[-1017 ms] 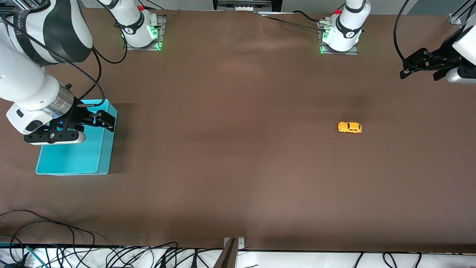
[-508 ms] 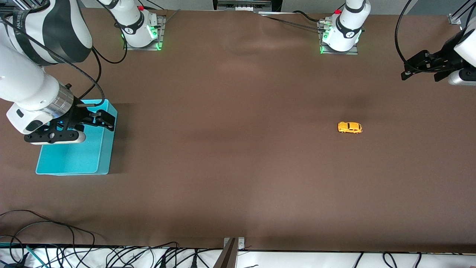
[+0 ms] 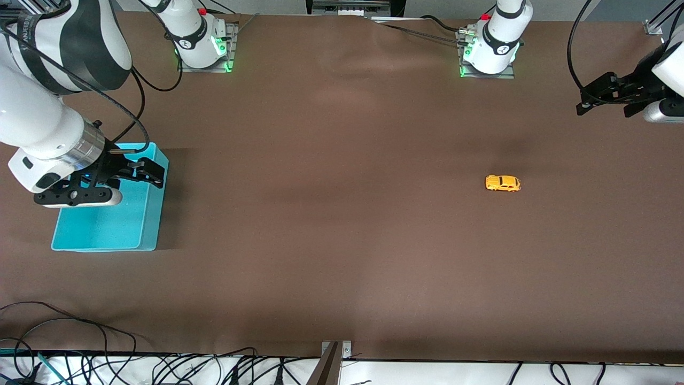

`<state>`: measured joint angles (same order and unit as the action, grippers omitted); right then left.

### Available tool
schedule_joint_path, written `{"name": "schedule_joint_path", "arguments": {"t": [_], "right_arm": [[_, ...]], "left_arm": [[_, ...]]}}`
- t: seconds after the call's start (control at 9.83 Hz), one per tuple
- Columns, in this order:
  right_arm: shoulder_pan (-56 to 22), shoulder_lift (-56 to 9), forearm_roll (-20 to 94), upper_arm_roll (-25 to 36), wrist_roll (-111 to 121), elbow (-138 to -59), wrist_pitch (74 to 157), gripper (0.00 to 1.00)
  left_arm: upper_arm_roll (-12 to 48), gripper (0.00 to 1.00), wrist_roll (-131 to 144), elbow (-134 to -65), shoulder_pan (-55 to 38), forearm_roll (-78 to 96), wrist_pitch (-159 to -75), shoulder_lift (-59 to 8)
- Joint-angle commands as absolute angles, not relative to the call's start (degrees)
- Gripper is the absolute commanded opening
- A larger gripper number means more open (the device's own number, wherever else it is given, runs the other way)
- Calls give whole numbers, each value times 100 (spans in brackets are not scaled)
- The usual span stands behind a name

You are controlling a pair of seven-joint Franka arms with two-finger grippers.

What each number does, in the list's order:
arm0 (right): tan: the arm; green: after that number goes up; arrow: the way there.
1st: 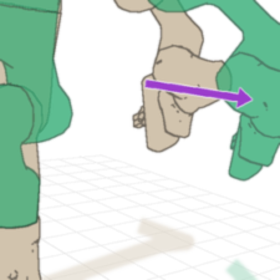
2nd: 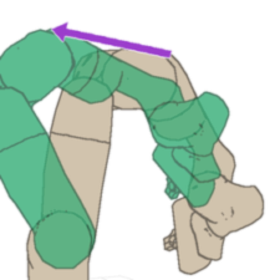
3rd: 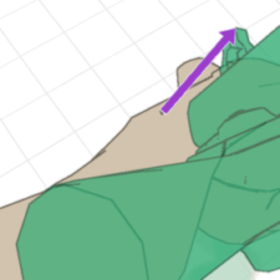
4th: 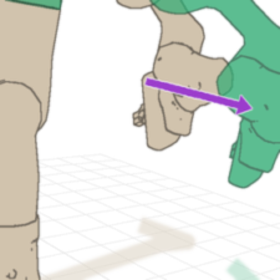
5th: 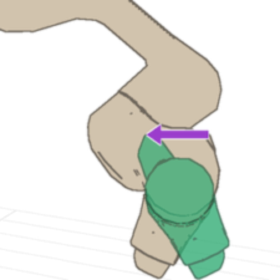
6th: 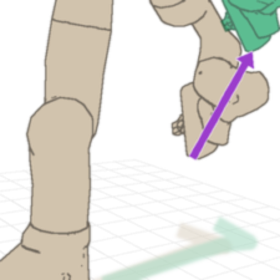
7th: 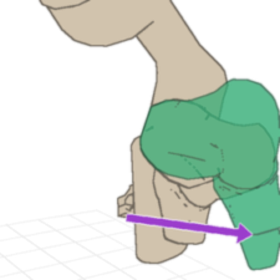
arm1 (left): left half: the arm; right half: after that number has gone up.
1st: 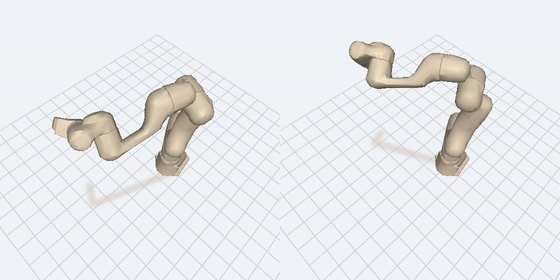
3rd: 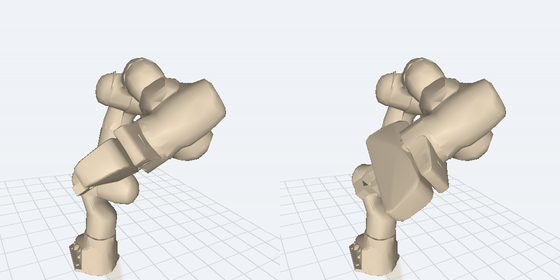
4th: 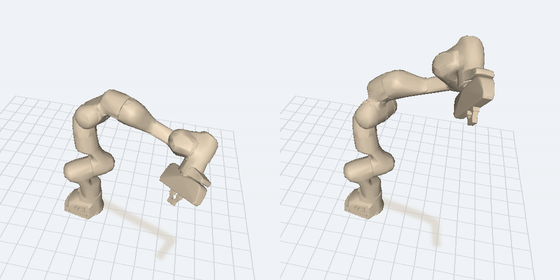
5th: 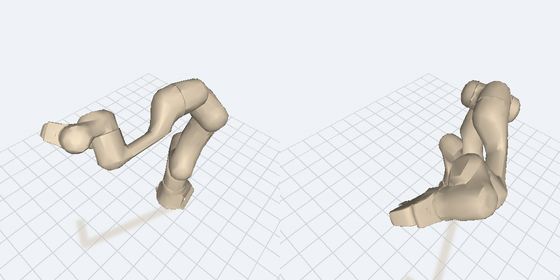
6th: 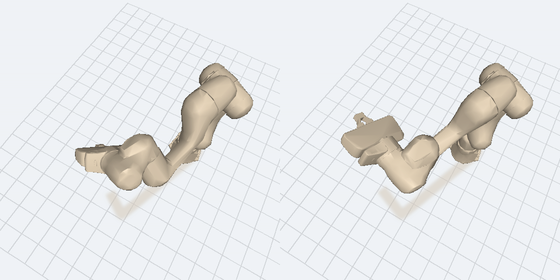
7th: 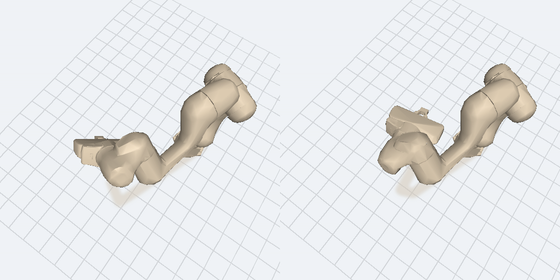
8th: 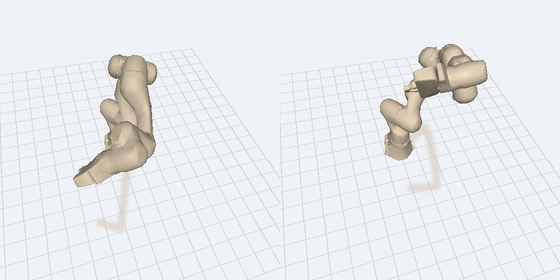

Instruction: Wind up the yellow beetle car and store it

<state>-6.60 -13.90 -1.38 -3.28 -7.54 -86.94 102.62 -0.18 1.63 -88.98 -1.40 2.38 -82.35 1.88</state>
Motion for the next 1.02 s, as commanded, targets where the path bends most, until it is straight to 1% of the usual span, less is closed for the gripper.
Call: {"name": "schedule_joint_path", "arguments": {"t": [0.0,0.92], "right_arm": [[-615,-1362,-105,-325,-686,-8596,10073,100],[-615,-1336,-62,-325,-712,-8596,10046,100]], "left_arm": [[0,100,193,-8710,-132,97,-8104,97],[0,100,202,-8701,-141,-9,-8104,70]]}}
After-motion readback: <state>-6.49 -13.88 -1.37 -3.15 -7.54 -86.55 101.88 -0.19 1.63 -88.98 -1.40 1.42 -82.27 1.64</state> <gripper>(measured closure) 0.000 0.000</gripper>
